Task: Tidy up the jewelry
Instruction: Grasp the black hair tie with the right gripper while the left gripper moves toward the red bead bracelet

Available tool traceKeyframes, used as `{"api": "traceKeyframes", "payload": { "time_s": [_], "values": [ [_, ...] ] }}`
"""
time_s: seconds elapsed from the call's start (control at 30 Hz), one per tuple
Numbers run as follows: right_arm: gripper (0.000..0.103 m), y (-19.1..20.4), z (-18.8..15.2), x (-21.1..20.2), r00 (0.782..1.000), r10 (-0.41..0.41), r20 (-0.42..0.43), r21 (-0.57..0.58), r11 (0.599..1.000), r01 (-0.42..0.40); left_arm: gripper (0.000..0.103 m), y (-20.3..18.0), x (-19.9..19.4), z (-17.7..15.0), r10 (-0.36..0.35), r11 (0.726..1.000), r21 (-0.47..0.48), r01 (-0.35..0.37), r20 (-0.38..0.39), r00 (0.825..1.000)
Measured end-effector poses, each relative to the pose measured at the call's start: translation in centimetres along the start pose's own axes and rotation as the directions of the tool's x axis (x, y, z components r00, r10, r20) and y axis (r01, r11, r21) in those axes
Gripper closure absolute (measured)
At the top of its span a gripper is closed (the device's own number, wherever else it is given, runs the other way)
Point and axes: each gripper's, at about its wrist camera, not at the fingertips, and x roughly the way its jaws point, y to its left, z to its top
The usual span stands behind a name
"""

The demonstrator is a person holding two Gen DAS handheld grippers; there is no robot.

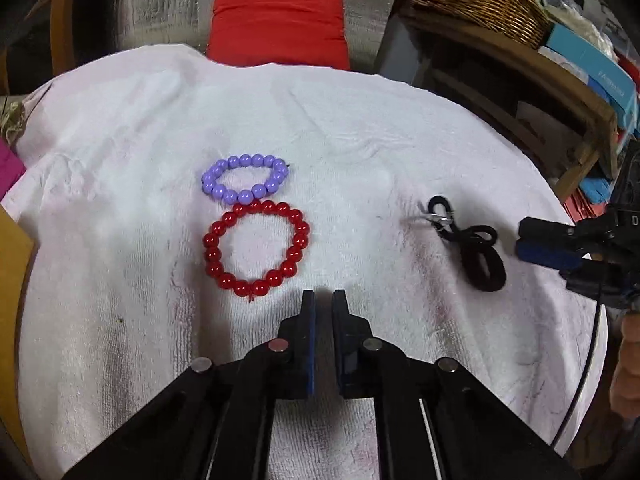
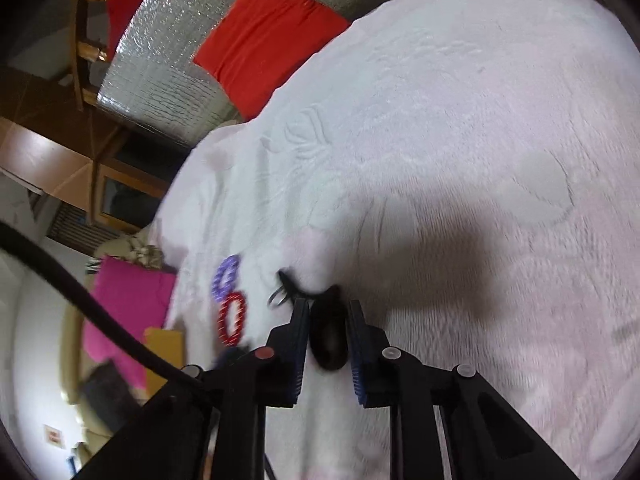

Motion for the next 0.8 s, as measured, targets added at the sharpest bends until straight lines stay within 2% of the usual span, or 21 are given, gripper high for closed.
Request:
{"api": "traceKeyframes", "payload": {
  "time_s": [0.1, 0.27, 0.3, 0.33, 0.4, 0.5, 0.6, 0.63, 0.7, 0.73, 0.8],
  "values": [
    [0.082, 0.1, -0.3, -1.6, 0.999, -0.033, 0.034, -0.024, 0.999, 0.034, 0.099, 0.5, -0.3, -0.3, -0.053, 0.998, -0.027, 0.052, -0.022, 0.998],
    [0.078, -0.1, -0.2, -1.5, 0.998, -0.05, 0.036, -0.002, 0.999, 0.05, 0.099, 1.2, -1.4, -0.6, -0.079, 0.996, -0.035, 0.079, -0.026, 0.997],
    [0.073, 0.1, -0.3, -1.1, 0.997, -0.072, 0.032, -0.015, 0.997, 0.072, 0.099, 1.6, -1.9, -0.6, -0.07, 0.997, -0.037, 0.07, -0.018, 0.997],
    [0.062, 0.2, -0.3, -1.0, 0.996, -0.083, 0.029, -0.026, 0.996, 0.084, 0.099, 2.1, -2.3, -0.5, -0.059, 0.997, -0.039, 0.059, -0.008, 0.998],
    [0.052, 0.8, -0.5, -0.5, 0.994, -0.105, 0.034, -0.06, 0.992, 0.107, 0.099, 2.8, -2.9, -0.5, -0.05, 0.997, -0.052, 0.05, 0.007, 0.999],
    [0.052, 2.1, -1.0, 0.8, 0.984, -0.17, 0.06, -0.146, 0.973, 0.177, 0.099, 3.9, -3.8, -0.4, -0.035, 0.997, -0.07, 0.037, 0.037, 0.999],
    [0.084, 3.2, -1.8, 3.0, 0.968, -0.248, 0.038, -0.239, 0.938, 0.25, 0.099, 4.7, -4.3, -0.1, -0.03, 0.996, -0.083, 0.035, 0.057, 0.998],
    [0.089, 3.6, -2.1, 3.4, 0.96, -0.275, 0.047, -0.265, 0.924, 0.277, 0.099, 4.9, -4.3, -0.1, -0.036, 0.995, -0.088, 0.041, 0.062, 0.997],
    [0.093, 4.8, -2.9, 3.8, 0.931, -0.35, 0.102, -0.343, 0.866, 0.363, 0.099, 5.0, -4.4, -0.2, -0.044, 0.994, -0.093, 0.05, 0.068, 0.997],
    [0.095, 5.2, -3.1, 3.7, 0.925, -0.362, 0.116, -0.36, 0.852, 0.379, 0.099, 4.9, -4.4, -0.1, -0.044, 0.995, -0.09, 0.051, 0.072, 0.996],
    [0.095, 5.2, -3.1, 2.8, 0.936, -0.334, 0.116, -0.338, 0.872, 0.353, 0.098, 4.3, -4.1, 0.2, -0.043, 0.995, -0.082, 0.049, 0.077, 0.996]
  ]
}}
